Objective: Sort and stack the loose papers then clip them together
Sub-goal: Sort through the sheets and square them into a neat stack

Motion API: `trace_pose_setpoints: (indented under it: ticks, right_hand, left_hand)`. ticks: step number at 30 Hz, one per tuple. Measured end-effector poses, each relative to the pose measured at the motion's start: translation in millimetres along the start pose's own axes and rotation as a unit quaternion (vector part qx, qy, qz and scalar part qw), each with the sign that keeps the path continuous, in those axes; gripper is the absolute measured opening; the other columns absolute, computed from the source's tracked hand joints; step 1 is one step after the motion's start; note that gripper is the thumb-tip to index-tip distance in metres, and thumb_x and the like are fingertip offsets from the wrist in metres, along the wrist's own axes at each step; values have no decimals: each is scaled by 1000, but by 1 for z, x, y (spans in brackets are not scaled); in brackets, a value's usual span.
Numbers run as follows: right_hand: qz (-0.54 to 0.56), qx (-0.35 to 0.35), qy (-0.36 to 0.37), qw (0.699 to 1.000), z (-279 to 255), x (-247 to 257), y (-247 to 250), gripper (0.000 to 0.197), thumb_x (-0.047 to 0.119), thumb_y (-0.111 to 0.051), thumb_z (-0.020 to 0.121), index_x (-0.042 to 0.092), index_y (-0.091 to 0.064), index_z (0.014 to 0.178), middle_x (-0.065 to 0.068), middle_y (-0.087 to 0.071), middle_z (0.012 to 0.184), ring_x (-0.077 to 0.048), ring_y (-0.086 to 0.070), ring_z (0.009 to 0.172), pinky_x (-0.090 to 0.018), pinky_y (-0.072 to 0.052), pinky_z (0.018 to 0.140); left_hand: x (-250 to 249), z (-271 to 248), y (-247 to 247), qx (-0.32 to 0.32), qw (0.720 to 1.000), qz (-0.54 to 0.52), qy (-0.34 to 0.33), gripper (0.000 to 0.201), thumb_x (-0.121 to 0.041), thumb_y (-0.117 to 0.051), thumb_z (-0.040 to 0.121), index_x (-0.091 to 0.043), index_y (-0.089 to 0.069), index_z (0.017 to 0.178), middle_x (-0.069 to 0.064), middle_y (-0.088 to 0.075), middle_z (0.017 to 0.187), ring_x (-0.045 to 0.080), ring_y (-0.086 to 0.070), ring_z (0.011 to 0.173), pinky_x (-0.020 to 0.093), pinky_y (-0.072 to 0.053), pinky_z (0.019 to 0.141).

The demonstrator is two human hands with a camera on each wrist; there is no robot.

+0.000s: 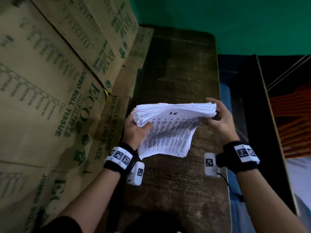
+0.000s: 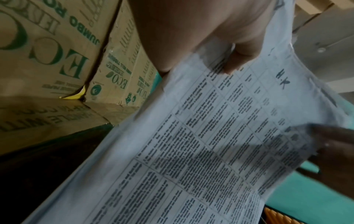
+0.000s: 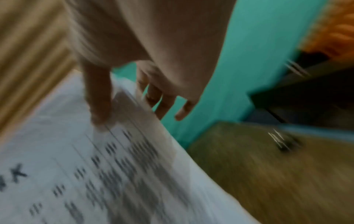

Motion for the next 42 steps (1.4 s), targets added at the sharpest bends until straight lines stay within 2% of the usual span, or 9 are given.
trace_pose_setpoints:
  ticks: [3, 5, 8, 12, 15, 25, 29, 33, 42]
  right_hand:
    - [-7, -13, -26, 1000, -7, -30, -26, 51, -4, -68, 71, 20, -59, 116, 14, -68, 109, 4, -62, 99, -26, -46, 91]
    - [-59, -22, -4, 998, -10, -35, -45, 43, -9, -61, 82, 9, -57, 120, 3, -63, 116, 12, -60, 99, -20, -47, 91]
    - [-43, -89, 38, 994, -15, -18, -56, 34, 1, -59, 88, 4, -55, 122, -2, -64, 112, -8, -63, 99, -30, -54, 83]
    - [17, -115, 89, 989, -30, 0, -56, 31, -6, -60, 88, 11, -56, 114, 14, -64, 102, -1, -62, 94, -20, -53, 80]
    - [-24, -56, 63, 996, -39, -13, -63, 36, -6, -57, 85, 14, -56, 115, 9, -63, 106, -9, -60, 100, -28, -51, 84]
    - [75, -75, 93, 990, -25, -2, -42, 52, -20, -51, 66, 12, -53, 106, 11, -62, 96, 0, -59, 89, -15, -47, 77]
    - [57, -62, 82, 993, -17, -9, -32, 57, -20, -49, 60, 12, -54, 107, 12, -61, 94, 0, -59, 87, -14, -47, 75]
    - [42, -76, 24, 996, -12, -12, -49, 46, -10, -50, 71, 6, -60, 112, 9, -65, 100, 8, -63, 88, -16, -51, 77]
    - [-15, -98, 83, 992, -26, -7, -36, 40, -16, -52, 76, 9, -59, 106, 28, -67, 93, 9, -60, 93, -13, -48, 80]
  left_hand:
    - [-8, 2, -3, 3, 1000, 20, -8, 28, -7, -69, 69, -17, -63, 94, -17, -69, 85, -6, -65, 81, 15, -50, 75]
    - [-11, 2, -9, -29, 999, -14, 13, 30, -22, -68, 66, -21, -64, 95, -13, -70, 90, 7, -67, 88, 29, -53, 81]
    - [-26, -4, -16, -108, 993, -46, 26, 36, -4, -69, 73, -5, -62, 109, 5, -69, 105, 18, -66, 97, 34, -53, 89]
    - [-33, -14, -12, -112, 990, -87, -20, 37, -1, -69, 79, -1, -58, 114, 11, -67, 113, 20, -66, 106, 33, -53, 94]
    - [-22, -21, -13, -80, 994, -59, -36, 46, -4, -65, 71, -6, -51, 115, 11, -64, 112, 18, -64, 103, 35, -53, 90]
    - [-34, 0, -7, 7, 978, -19, -206, 36, -8, -52, 61, -14, -50, 97, 10, -53, 88, 22, -53, 79, 18, -43, 69]
    - [-20, 15, 4, 32, 983, -34, -176, 42, -7, -59, 64, 1, -45, 104, 20, -51, 90, 27, -55, 83, 25, -45, 74]
    - [-16, 11, -13, 26, 992, -47, -115, 34, -4, -61, 72, -17, -57, 103, -10, -67, 94, -6, -64, 90, 12, -51, 76]
    - [-16, 2, -13, -41, 992, -95, -75, 34, 12, -68, 73, -9, -60, 99, -6, -67, 93, 3, -67, 88, 21, -54, 74]
Point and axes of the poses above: each hand's wrist, its own z-axis towards the middle knuckle, its own y-axis out of the back of the hand, x = y × z, the point moved 3 cm from there along z, towards the middle knuckle
